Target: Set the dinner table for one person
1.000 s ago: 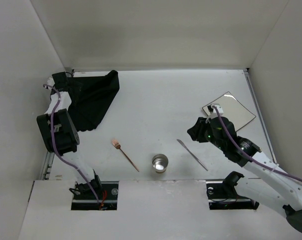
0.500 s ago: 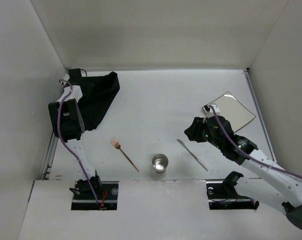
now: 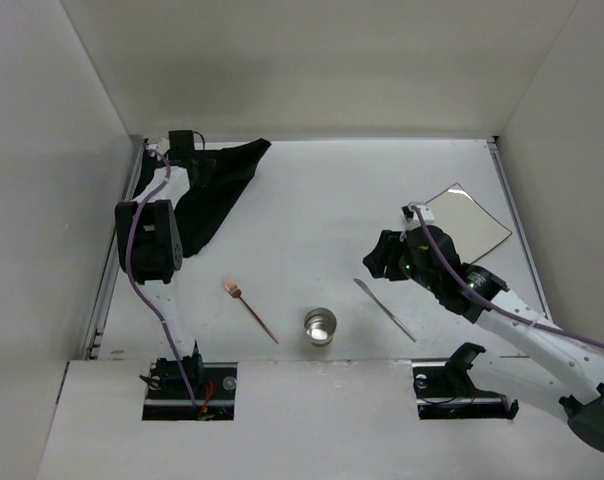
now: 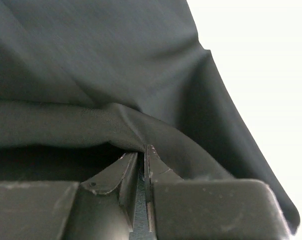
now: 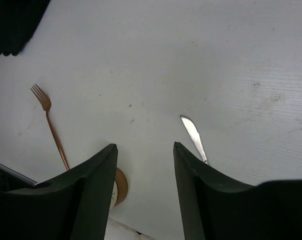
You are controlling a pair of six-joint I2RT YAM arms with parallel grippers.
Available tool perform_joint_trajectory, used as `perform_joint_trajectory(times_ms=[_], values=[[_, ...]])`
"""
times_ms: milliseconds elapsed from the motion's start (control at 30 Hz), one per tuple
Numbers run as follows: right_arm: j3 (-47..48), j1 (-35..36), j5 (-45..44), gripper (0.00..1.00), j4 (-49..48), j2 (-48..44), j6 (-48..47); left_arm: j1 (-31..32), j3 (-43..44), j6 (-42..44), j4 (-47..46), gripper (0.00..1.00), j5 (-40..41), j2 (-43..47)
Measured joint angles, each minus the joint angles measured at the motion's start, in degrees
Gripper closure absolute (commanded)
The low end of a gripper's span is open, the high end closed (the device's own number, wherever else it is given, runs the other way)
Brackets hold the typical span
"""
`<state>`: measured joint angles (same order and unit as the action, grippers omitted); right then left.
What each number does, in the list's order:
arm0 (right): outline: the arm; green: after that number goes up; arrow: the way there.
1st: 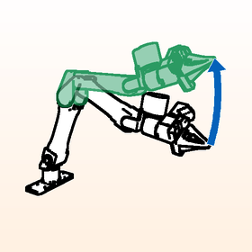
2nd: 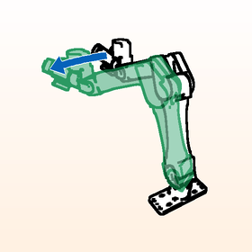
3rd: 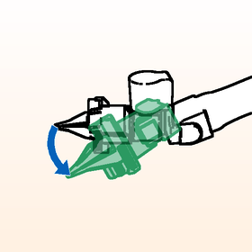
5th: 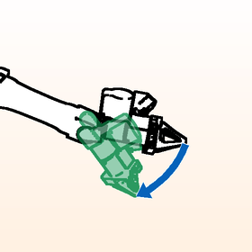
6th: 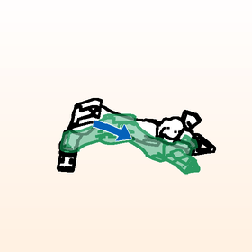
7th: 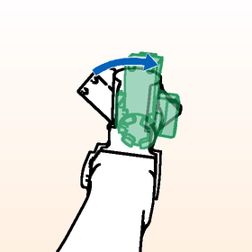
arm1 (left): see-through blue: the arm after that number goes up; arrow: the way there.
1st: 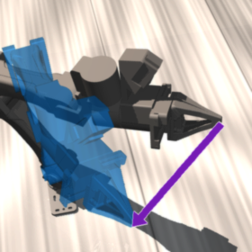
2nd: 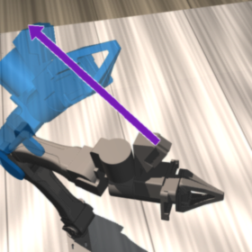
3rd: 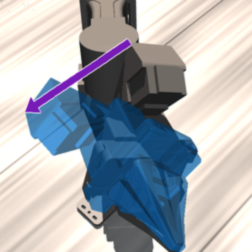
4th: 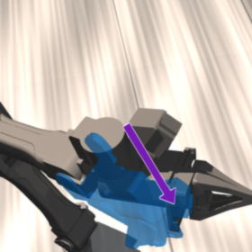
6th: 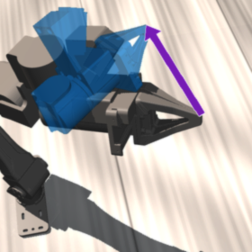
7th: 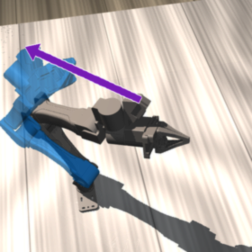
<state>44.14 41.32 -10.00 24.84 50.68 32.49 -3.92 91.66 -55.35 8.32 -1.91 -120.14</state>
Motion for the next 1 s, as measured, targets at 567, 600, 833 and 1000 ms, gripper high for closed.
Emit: perform_joint_trajectory(times_ms=[567, 600, 833, 1000], values=[[4.92, -3.87, 0.20, 0.20, -14.71, 17.88, 4.81, 30.60, 12.28, -10.19, -2.12, 0.62, -0.68, -0.85], [4.90, -4.55, 0.20, 0.20, -15.08, 18.62, 5.66, 32.24, 12.66, -10.69, -2.54, 0.56, -1.01, -0.90], [2.95, -9.77, 0.15, 0.18, -17.92, 18.95, 10.82, 35.76, 11.58, -10.99, -3.23, 0.47, -1.99, 1.42], [3.61, -11.13, 1.51, 0.15, -20.59, 24.72, 11.96, 30.64, 2.56, -7.85, -1.79, 0.47, -0.57, 14.38]])
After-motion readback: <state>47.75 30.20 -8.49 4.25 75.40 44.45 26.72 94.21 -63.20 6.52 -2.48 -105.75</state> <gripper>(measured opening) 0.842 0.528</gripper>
